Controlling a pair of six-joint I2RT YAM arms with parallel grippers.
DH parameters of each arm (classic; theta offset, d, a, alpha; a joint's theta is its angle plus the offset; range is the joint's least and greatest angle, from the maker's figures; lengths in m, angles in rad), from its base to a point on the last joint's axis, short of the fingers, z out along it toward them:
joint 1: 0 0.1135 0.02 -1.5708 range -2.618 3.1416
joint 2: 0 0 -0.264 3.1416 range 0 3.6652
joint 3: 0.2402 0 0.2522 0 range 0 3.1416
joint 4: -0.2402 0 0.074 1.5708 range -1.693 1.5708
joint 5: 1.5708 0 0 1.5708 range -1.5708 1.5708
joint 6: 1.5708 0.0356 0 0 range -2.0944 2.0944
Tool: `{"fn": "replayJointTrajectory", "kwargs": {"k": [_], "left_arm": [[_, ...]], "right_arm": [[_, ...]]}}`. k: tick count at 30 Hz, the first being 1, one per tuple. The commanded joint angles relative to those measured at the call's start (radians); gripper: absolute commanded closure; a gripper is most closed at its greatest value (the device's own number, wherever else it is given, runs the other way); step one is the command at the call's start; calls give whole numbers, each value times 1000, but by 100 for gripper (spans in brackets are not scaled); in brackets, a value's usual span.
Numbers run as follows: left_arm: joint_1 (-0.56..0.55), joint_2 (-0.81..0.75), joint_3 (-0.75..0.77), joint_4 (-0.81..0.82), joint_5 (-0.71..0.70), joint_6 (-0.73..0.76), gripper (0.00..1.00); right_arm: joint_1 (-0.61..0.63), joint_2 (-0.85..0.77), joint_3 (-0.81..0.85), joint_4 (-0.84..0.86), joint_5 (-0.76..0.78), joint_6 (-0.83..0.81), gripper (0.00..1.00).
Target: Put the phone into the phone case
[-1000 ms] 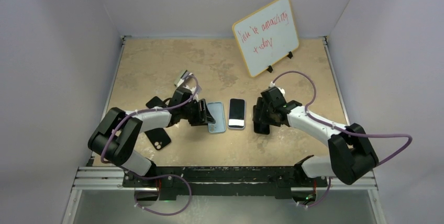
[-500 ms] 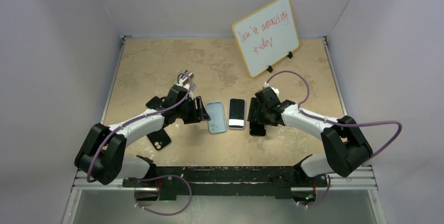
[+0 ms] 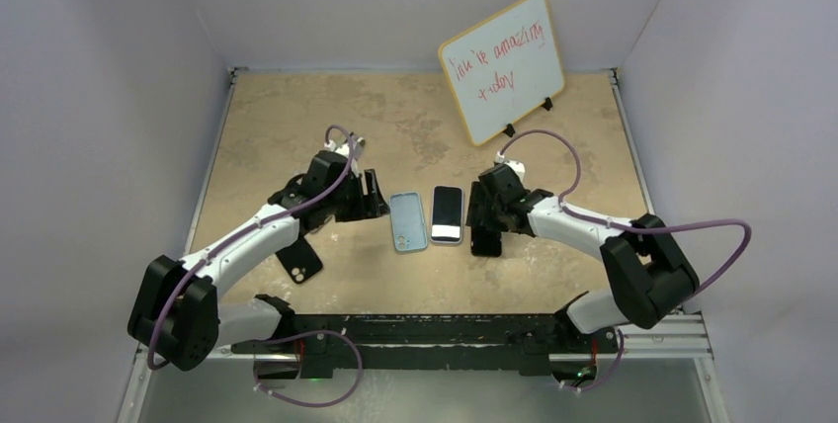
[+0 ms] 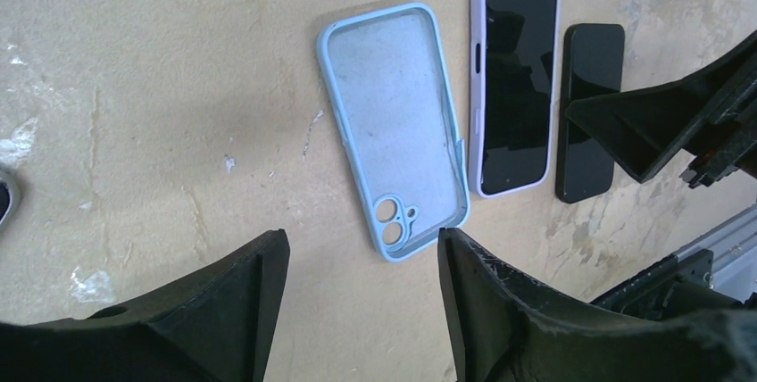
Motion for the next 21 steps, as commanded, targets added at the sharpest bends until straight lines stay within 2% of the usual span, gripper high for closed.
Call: {"fn": "replayJointTrajectory", "kwargs": {"k": [1,12,18,21], "left_arm": [[4,-28,38,-34,-42,25,35],[5,-29,48,-68,-106,47,32],[6,-29,49,-67,-101,43,32],[8,-14,31,-29,-38,34,32]], "right_arm": [[35,47,18,3,29,-13,11],[106,177,70,-102,116,13,25],[114,170,60,-82,88,20,39],[115,141,79,-106,102,20,47]]}}
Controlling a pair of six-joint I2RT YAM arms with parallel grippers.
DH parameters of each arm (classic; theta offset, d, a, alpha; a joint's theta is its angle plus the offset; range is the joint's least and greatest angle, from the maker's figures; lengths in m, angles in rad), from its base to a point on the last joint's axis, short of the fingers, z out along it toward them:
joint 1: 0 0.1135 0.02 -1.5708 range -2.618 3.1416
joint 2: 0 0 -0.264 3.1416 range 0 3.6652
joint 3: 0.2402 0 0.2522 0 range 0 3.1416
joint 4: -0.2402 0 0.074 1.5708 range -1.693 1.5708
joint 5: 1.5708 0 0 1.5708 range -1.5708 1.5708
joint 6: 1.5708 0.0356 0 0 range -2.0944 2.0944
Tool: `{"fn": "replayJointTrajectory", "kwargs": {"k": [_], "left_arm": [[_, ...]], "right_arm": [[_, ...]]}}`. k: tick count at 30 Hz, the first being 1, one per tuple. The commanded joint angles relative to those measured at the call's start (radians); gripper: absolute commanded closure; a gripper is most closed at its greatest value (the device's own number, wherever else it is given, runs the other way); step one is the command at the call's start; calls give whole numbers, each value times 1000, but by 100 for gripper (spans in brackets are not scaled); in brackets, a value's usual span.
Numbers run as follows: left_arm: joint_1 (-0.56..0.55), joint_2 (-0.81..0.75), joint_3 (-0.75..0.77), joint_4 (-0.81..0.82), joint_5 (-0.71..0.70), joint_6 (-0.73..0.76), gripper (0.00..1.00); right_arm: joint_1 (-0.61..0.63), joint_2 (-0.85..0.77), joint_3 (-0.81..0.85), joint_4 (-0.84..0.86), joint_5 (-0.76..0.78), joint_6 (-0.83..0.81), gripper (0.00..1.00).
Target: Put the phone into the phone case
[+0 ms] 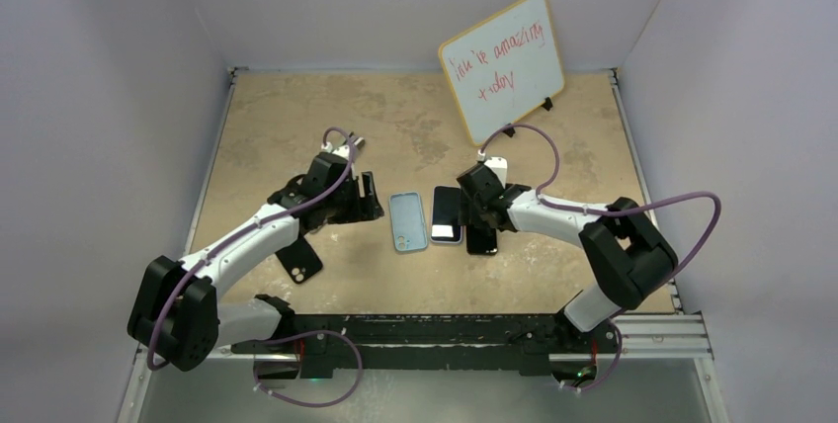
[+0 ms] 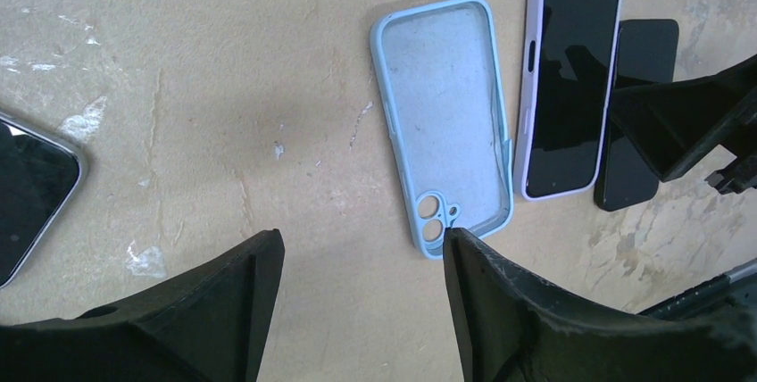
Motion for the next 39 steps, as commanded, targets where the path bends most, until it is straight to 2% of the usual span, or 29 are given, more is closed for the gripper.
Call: {"fn": "replayJointTrajectory", "kwargs": {"k": [1,5,9,16,18,23,25,28,33,39], "left_arm": [[8,-5,7,66,89,-3,32],[19,18,-38,144,204,-45,32],[79,41,-56,193,326,-47,32],[241,15,25,87,436,36,32],[286,-22,56,43,398,75,31],[296,-61,141,-104,220,187,26],[296,-79,157,-136,168,211,20],[296,-125,155,-160,97,237,16],[296,-186,137,-187,-27,268,15],[296,-211,132,-191,-65,273,15]], "right_arm": [[10,-9,-12,-102,-37,22,49],[11,-91,4,-113,-53,5,56],[34,-136,27,-119,-74,-13,59],[114,-161,132,-170,-44,17,61],[139,-154,169,-162,-44,29,62],[204,-100,258,-81,-51,53,62],[228,-62,286,-37,-63,72,62],[262,3,330,19,-48,94,62],[297,113,418,70,-36,95,62],[314,199,460,90,12,87,63]]}}
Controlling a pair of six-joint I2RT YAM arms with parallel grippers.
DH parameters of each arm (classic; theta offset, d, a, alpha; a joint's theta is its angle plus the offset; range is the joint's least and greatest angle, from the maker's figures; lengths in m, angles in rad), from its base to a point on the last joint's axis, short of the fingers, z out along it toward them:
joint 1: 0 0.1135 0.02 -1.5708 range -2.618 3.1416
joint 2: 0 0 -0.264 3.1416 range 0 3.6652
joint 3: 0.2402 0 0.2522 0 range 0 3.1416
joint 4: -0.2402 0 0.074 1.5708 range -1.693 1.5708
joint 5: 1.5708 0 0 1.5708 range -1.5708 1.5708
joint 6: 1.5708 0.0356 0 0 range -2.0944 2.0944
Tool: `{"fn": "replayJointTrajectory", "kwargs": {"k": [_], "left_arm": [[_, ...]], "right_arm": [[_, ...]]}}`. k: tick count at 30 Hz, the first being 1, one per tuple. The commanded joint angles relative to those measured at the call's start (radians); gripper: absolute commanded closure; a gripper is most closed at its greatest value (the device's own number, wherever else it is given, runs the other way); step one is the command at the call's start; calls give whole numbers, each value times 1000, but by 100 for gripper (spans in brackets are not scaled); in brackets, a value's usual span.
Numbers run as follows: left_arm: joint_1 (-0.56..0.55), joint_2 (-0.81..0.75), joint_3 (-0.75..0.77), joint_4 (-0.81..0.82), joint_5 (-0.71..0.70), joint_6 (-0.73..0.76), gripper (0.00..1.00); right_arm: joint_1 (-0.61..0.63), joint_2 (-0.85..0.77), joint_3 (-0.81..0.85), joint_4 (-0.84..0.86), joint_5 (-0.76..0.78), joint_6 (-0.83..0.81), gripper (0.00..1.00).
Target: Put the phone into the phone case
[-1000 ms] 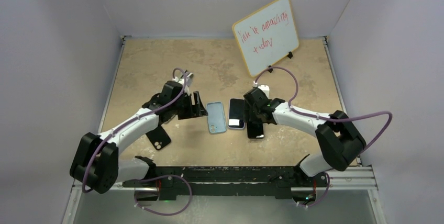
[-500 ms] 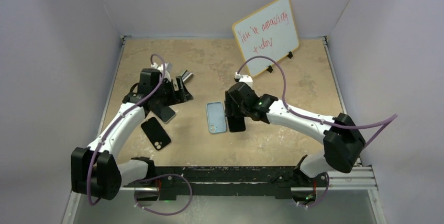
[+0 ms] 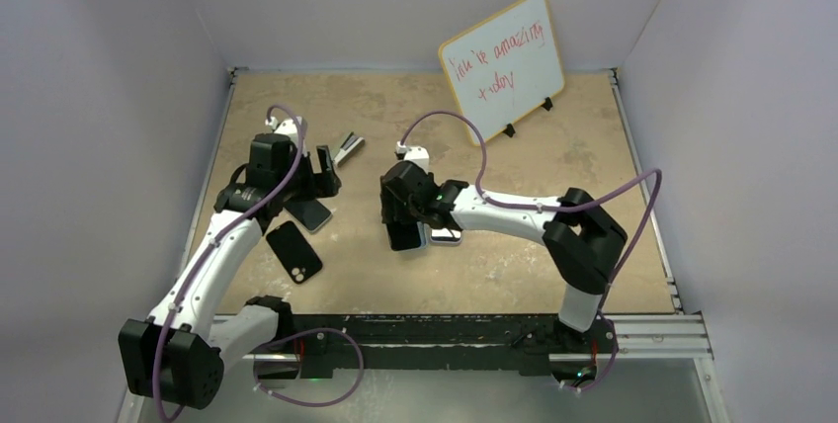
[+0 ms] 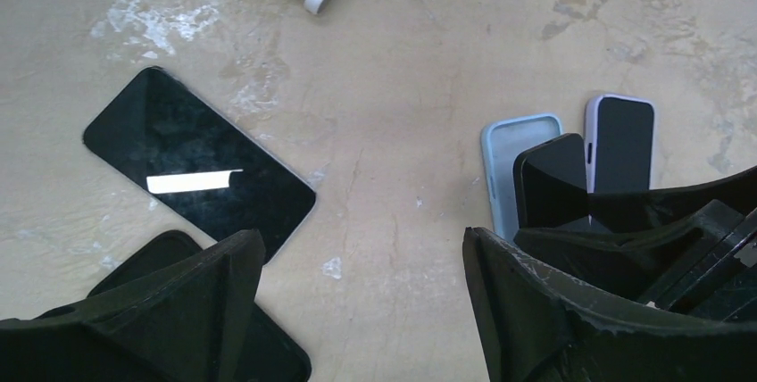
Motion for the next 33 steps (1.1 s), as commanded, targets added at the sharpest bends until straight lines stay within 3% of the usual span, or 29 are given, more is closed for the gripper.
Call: {"fn": "replayJointTrajectory", "kwargs": {"k": [1,24,31,33], "left_arm": [[2,-28,6,-13,-88,36,15],[2,-50,-2,-1,-78,43,16],[2,-49,-1,0,-77,42,16],[2,-55,0,1,-78,42,16]], "right_arm": [[11,12,64,61,73,8,63],[17,101,17,104,174,8,62],[29,111,15,84,192,9,53],[30,115,20,76,190,13,45]]}}
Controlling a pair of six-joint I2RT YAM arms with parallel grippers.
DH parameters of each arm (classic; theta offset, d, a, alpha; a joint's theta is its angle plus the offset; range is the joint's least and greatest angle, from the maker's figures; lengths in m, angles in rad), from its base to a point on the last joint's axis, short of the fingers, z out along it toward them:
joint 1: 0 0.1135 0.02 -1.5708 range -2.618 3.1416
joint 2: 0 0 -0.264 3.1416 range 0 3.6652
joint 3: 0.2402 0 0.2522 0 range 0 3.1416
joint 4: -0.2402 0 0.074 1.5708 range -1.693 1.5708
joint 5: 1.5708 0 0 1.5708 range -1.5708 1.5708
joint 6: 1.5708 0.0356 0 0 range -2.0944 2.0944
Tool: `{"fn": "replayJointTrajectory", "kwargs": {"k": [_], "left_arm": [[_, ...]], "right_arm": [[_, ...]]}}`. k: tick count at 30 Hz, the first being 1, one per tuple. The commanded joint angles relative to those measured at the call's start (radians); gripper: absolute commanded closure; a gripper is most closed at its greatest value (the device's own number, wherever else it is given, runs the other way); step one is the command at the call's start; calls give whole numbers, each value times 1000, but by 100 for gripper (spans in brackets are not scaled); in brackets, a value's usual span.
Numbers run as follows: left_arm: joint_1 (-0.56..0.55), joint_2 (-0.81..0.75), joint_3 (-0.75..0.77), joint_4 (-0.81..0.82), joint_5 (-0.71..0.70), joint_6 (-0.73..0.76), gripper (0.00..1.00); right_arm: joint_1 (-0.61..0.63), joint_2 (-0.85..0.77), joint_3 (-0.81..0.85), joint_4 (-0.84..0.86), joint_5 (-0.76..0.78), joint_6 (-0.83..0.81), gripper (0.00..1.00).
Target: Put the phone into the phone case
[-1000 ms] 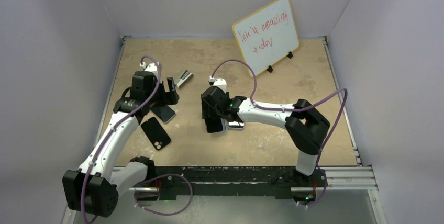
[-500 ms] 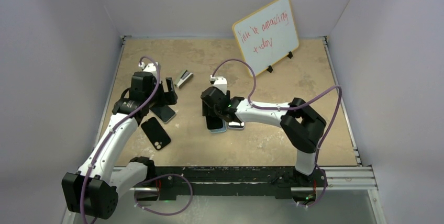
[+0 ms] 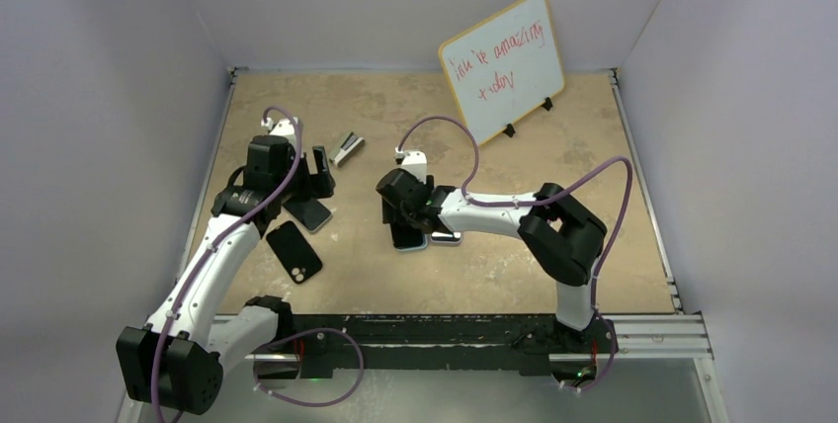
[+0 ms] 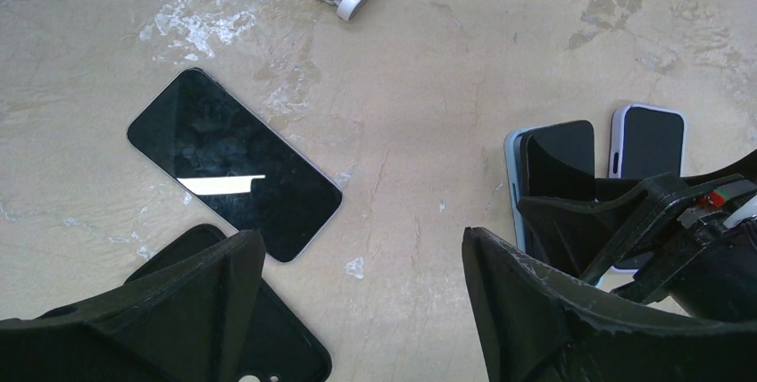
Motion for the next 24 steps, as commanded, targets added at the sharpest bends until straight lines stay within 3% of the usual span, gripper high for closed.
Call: {"fn": "replayJointTrajectory", "kwargs": {"k": [1,6,9,16,24], "left_arm": [[2,-26,2,25,-3,20,16],[2,-25,2,22,-6,19,16],[2,-25,1,22,-7,19,16],[2,-23,-3,24,-1,13,17],[2,14,-74,112,332,-86,28]], "right_arm": [[11,-5,15,-4,52,17,41],[11,-23,20,-42,51,28,33],[11,-37,14,-50,50,37,22],[9,-77,11,-72,-7,29,15],[-19,-121,-41,-47,-101,14,19]]}}
